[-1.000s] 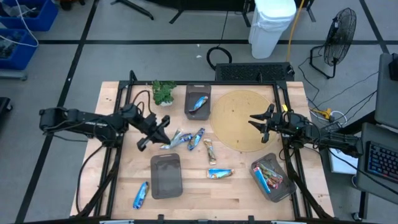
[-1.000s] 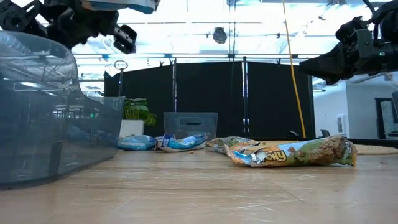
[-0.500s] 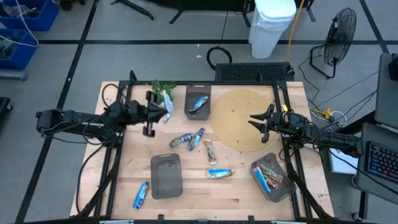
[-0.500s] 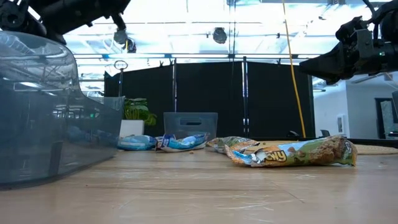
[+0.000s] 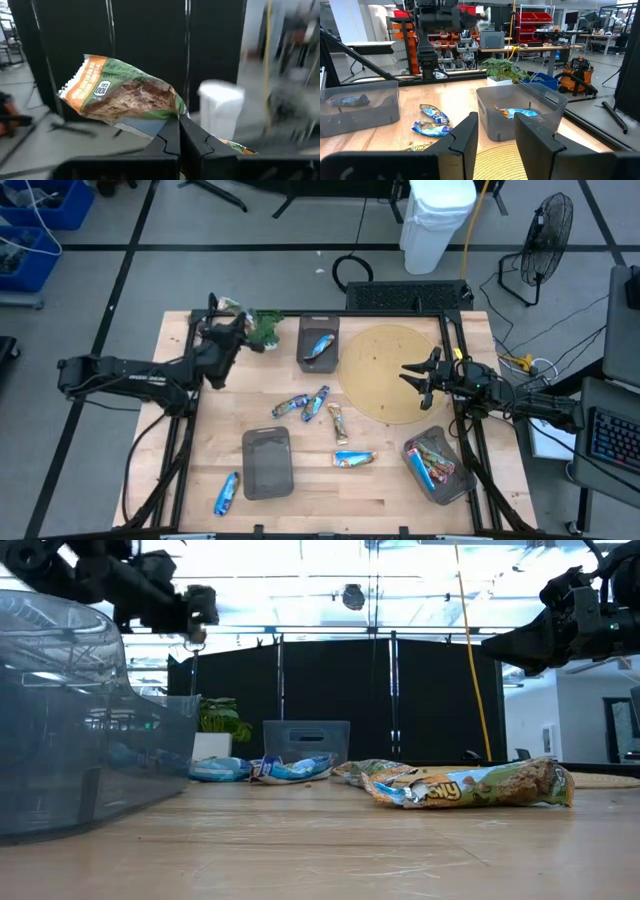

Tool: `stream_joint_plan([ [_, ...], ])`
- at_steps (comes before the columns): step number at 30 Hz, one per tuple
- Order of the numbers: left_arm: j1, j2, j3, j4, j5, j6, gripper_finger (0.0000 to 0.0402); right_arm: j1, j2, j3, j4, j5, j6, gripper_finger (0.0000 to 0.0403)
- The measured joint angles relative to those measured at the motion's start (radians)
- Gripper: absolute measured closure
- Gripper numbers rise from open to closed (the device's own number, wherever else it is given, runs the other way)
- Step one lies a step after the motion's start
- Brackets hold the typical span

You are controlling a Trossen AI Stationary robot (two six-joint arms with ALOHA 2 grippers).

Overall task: Pick and place Granola Bars by type
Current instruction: Put the yellow granola bar into the top black bin

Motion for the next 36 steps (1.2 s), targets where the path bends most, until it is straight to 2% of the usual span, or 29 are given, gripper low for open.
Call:
stream_joint_plan([
  [3,0.004,-0.009,0.101,-0.379,0.017,-0.158,0.0401,0.0,0.0,0.0,0.0,0.0,0.0,0.0287],
  [8,0.056,0.005,0.303,-0.932,0.236,-0.449,0.0401,0.0,0.0,0.0,0.0,0.0,0.0,0.0287],
  [13,0.09,0.008,0.388,-1.258,0.411,-0.623,0.0401,0.0,0.0,0.0,0.0,0.0,0.0,0.0286],
  [17,0.124,0.008,0.395,-1.477,0.569,-0.771,0.0401,0.0,0.0,0.0,0.0,0.0,0.0,0.0286],
  [19,0.146,0.009,0.395,-1.573,0.68,-0.822,0.0401,0.0,0.0,0.0,0.0,0.0,0.0,0.0286],
  [22,0.163,0.017,0.395,-1.637,0.867,-0.821,0.0401,0.0,0.0,0.0,0.0,0.0,0.0,0.0286],
  [25,0.163,0.015,0.395,-1.622,1.029,-0.752,0.0401,0.0,0.0,0.0,0.0,0.0,0.0,0.0286],
  [31,0.163,0.016,0.395,-1.418,1.318,-0.522,0.04,0.0,0.0,0.0,-0.001,0.0,0.0,0.0286],
  [36,0.129,0.016,0.395,-1.193,1.431,-0.264,0.0397,0.0,0.0,0.0,-0.001,0.0,0.0,0.0286],
])
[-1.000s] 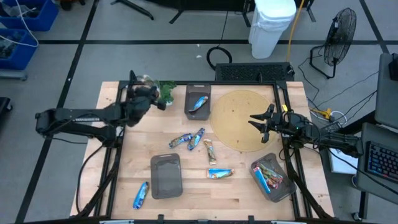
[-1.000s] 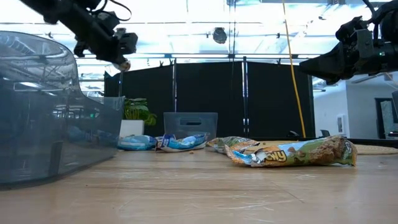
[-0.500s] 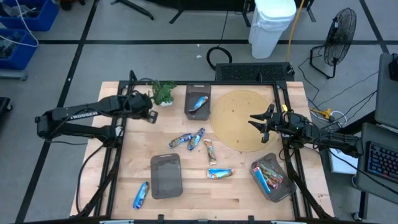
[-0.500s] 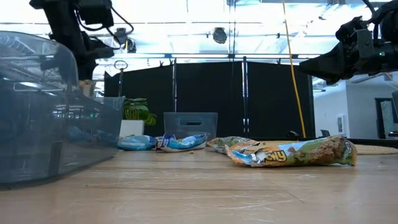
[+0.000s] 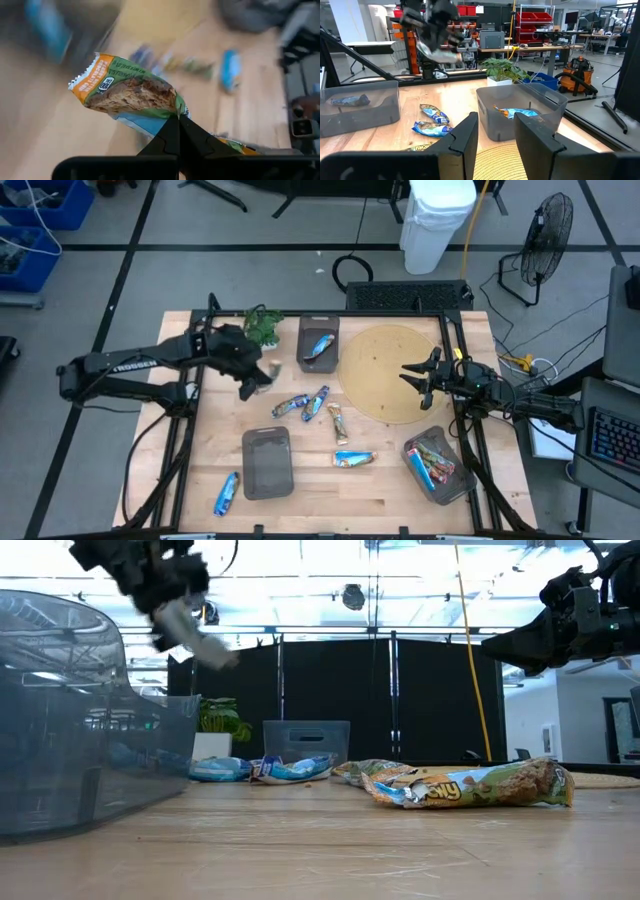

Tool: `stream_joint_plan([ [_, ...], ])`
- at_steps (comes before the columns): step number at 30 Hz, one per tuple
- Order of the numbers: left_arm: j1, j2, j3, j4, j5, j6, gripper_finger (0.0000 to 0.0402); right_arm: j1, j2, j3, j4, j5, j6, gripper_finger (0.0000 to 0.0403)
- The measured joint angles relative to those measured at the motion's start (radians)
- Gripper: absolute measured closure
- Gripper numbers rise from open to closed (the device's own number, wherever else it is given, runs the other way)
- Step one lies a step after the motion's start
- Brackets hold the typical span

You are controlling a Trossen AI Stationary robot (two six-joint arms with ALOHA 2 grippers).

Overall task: Pick and place Granola Bars by type
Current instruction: Put the yellow granola bar into the top black bin

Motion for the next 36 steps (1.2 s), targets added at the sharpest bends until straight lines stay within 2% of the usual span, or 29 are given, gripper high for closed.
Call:
stream_joint_plan([
  [5,-0.038,0.005,0.0,0.297,0.02,0.199,0.0399,0.0,0.0,0.0,0.0,0.0,0.0,0.0286],
  [9,-0.042,0.029,0.0,0.48,-0.057,0.304,0.04,0.0,0.0,0.0,0.0,0.0,0.0,0.0286],
  [13,-0.035,0.101,-0.044,0.71,-0.086,0.35,0.04,0.0,0.0,0.0,0.0,0.0,0.0,0.0286],
  [16,-0.011,0.192,-0.131,0.96,-0.074,0.338,0.04,0.0,0.0,0.0,0.0,0.0,0.0,0.0286],
  [19,0.03,0.293,-0.208,1.169,-0.056,0.262,0.04,0.0,0.0,0.0,0.0,0.0,0.0,0.0286],
  [22,0.073,0.389,-0.238,1.377,-0.033,0.162,0.0401,0.0,0.0,0.0,0.0,0.0,0.0,0.0286],
  [24,0.103,0.448,-0.227,1.462,-0.082,0.079,0.0401,0.0,0.0,0.0,0.0,0.0,0.0,0.0286],
  [26,0.135,0.496,-0.186,1.47,-0.127,0.001,0.0401,0.0,0.0,0.0,0.0,0.0,0.0,0.0286],
  [28,0.167,0.525,-0.112,1.373,-0.121,-0.08,0.0401,0.0,0.0,0.0,0.0,0.0,0.0,0.0287],
  [31,0.198,0.552,0.04,1.05,-0.119,-0.104,0.0401,0.0,0.0,0.0,0.0,0.0,0.0,0.0287],
  [34,0.192,0.59,0.194,0.71,-0.221,-0.03,0.0401,0.0,0.0,0.0,0.0,0.0,0.0,0.0287],
  [36,0.183,0.618,0.276,0.546,-0.273,0.013,0.0401,0.0,0.0,0.0,0.0,0.0,0.0,0.0287],
])
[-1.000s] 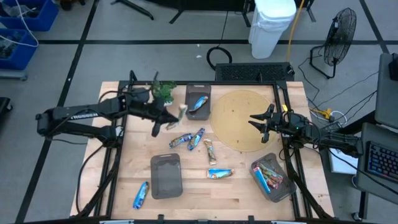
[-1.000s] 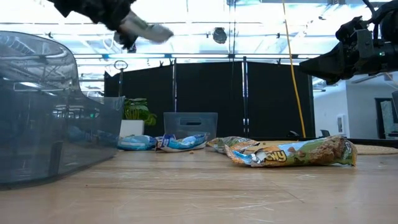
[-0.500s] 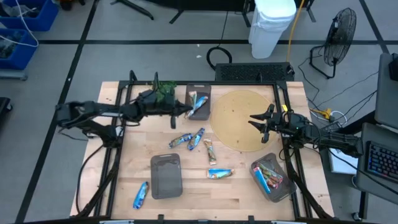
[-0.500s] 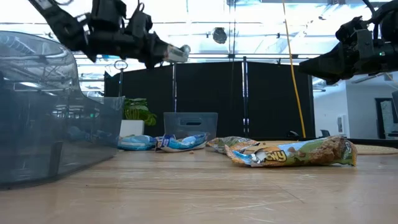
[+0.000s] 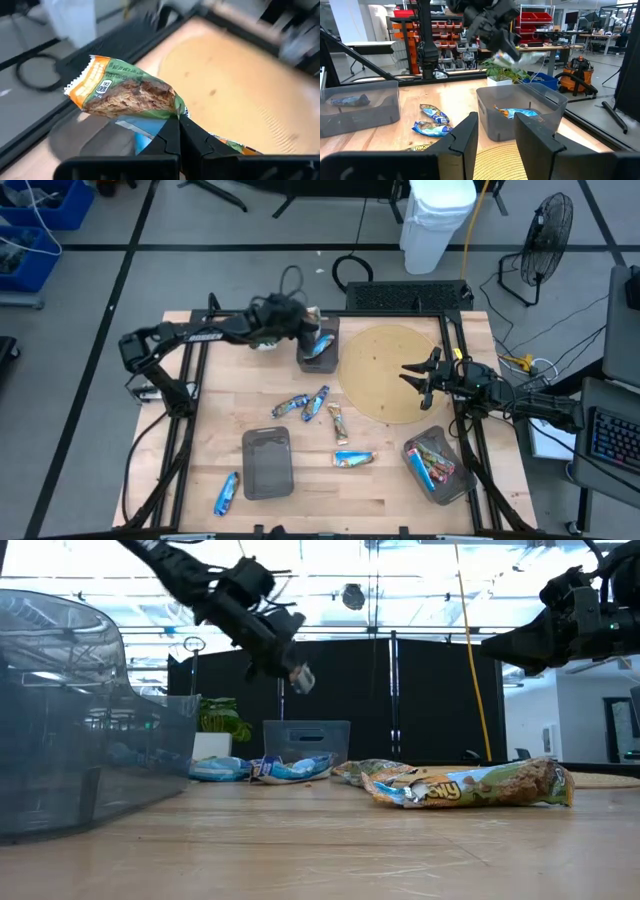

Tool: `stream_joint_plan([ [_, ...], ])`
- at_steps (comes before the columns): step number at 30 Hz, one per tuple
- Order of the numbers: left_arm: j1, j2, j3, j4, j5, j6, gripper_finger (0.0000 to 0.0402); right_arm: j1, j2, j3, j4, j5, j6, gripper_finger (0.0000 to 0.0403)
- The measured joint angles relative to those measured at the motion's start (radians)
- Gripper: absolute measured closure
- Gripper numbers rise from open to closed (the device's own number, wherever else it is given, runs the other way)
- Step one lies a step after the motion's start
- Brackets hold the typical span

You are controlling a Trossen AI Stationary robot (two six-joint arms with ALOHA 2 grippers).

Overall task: Pick and place Granola Bars by type
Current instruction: Put the yellow granola bar into the top black bin

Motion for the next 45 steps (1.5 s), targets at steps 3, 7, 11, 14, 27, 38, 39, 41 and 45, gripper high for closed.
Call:
stream_joint_plan([
  [3,-0.018,0.045,0.074,-0.125,-0.036,0.041,0.0401,0.0,0.0,0.0,0.0,0.0,0.0,0.0287],
  [7,-0.039,0.1,0.098,-0.131,-0.036,0.054,0.0401,0.0,0.0,0.0,0.0,0.0,0.0,0.0287],
  [11,-0.048,0.154,0.098,-0.136,-0.036,0.058,0.0401,0.0,0.0,0.0,0.0,0.0,0.0,0.0287],
  [14,-0.048,0.19,0.098,-0.128,-0.044,0.053,0.0401,0.0,0.0,0.0,0.0,0.0,0.0,0.0287],
  [27,-0.05,0.226,0.098,-0.103,-0.046,0.048,0.0397,0.0,0.0,0.0,0.0,0.0,0.0,0.0287],
  [38,-0.053,0.226,0.098,-0.104,-0.045,0.024,0.0384,0.0,0.0,0.0,0.0,0.0,0.0,0.0286],
  [39,-0.053,0.226,0.098,-0.104,-0.045,0.024,0.0378,0.0,0.0,0.0,0.0,0.0,0.0,0.0286],
  [41,-0.055,0.226,0.098,-0.104,-0.045,0.024,0.0361,0.0,0.0,0.0,0.0,0.0,0.0,0.0286],
  [45,-0.056,0.226,0.098,-0.104,-0.044,0.025,0.0319,0.0,0.0,0.0,0.0,0.0,0.0,0.0286],
])
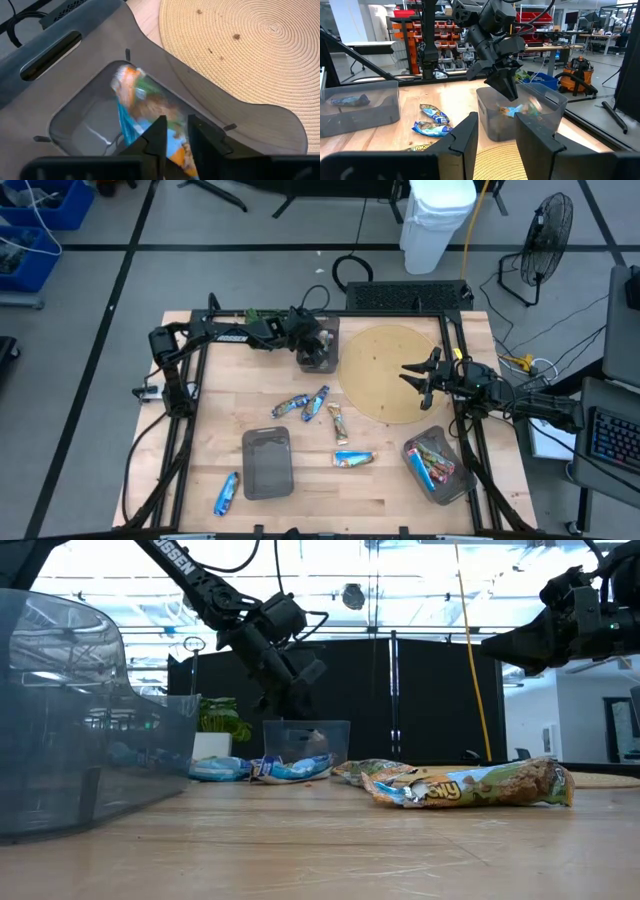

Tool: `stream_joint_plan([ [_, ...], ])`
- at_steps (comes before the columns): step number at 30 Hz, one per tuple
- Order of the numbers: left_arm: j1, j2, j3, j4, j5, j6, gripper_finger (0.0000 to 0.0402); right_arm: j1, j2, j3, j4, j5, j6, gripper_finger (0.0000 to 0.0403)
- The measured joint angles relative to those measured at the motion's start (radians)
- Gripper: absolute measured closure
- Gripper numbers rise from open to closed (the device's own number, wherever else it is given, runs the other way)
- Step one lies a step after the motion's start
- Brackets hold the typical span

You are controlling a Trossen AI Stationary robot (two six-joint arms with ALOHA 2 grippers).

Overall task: Pick and place Granola Bars by type
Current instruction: Put the yellow granola bar into the top black bin

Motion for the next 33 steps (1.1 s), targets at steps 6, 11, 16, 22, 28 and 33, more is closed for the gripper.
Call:
stream_joint_plan([
  [6,0.0,-0.011,-0.001,0.005,0.001,0.003,0.0264,0.0,0.0,0.0,0.0,0.0,0.0,0.0286],
  [11,0.0,-0.108,-0.001,0.007,0.018,0.011,0.0237,0.0,0.0,0.0,0.0,0.0,0.0,0.0286],
  [16,-0.01,-0.258,-0.001,0.02,0.089,0.022,0.023,0.0,0.0,0.0,0.0,0.0,0.0,0.0286],
  [22,-0.069,-0.402,-0.007,0.017,0.297,0.062,0.0243,0.0,0.0,0.0,0.0,0.0,0.0,0.0286],
  [28,-0.219,-0.44,-0.023,-0.101,0.391,0.111,0.0248,0.0,0.0,0.0,0.0,0.0,0.0,0.0286],
  [33,-0.366,-0.442,-0.026,-0.174,0.299,0.168,0.0255,0.0,0.0,0.0,0.0,0.0,0.0,0.0286],
])
